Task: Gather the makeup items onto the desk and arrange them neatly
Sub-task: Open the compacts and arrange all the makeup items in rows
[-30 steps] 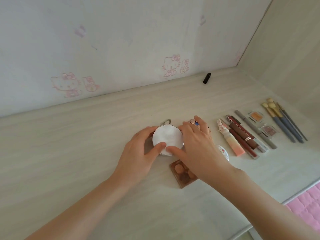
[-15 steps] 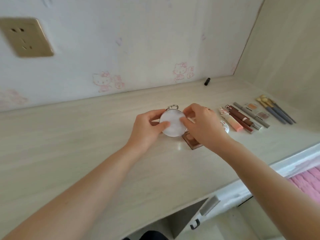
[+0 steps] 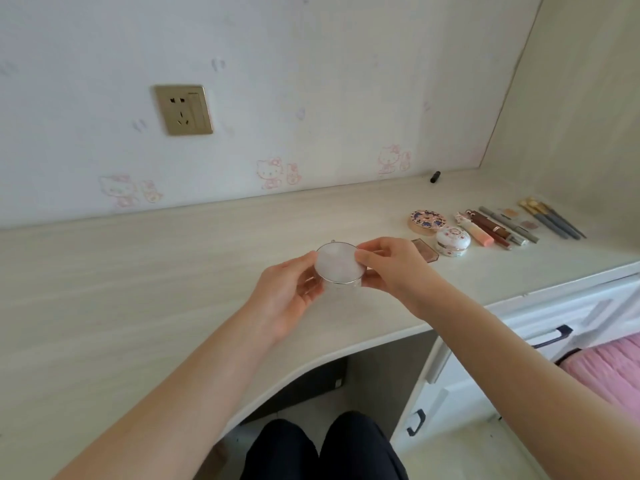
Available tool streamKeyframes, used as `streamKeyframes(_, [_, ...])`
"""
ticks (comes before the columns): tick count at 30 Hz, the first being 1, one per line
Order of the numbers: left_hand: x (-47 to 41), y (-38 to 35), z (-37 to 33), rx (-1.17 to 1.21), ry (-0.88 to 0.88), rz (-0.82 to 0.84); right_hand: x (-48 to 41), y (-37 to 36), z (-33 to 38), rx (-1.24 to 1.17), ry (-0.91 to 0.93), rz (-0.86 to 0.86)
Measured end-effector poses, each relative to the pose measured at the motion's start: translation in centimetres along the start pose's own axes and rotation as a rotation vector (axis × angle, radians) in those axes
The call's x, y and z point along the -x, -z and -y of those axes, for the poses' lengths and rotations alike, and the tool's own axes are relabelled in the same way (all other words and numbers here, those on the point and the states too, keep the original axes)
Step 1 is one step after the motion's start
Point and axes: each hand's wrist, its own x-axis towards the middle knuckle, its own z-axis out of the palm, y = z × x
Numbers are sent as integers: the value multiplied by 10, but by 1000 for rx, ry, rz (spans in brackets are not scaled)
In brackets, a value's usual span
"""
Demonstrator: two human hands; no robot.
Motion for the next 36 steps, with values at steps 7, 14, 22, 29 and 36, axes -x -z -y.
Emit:
streamKeyframes(7, [29,24,-1,240,109,42,19,-32,-3,25,14,-16])
streamKeyframes(14, [26,42,-11,335,153,198,10,-62,-1,600,299,-49])
streamKeyframes(22, [9,67,-28,378,168,157,-9,-81,14,824,496,175])
streamKeyframes(29, [-4,85,-31,346,110,160,-34,-97,25,815,461,463])
streamKeyframes(36, [-8,89,-30,245,55,246,-45,-92,18,811,494,517])
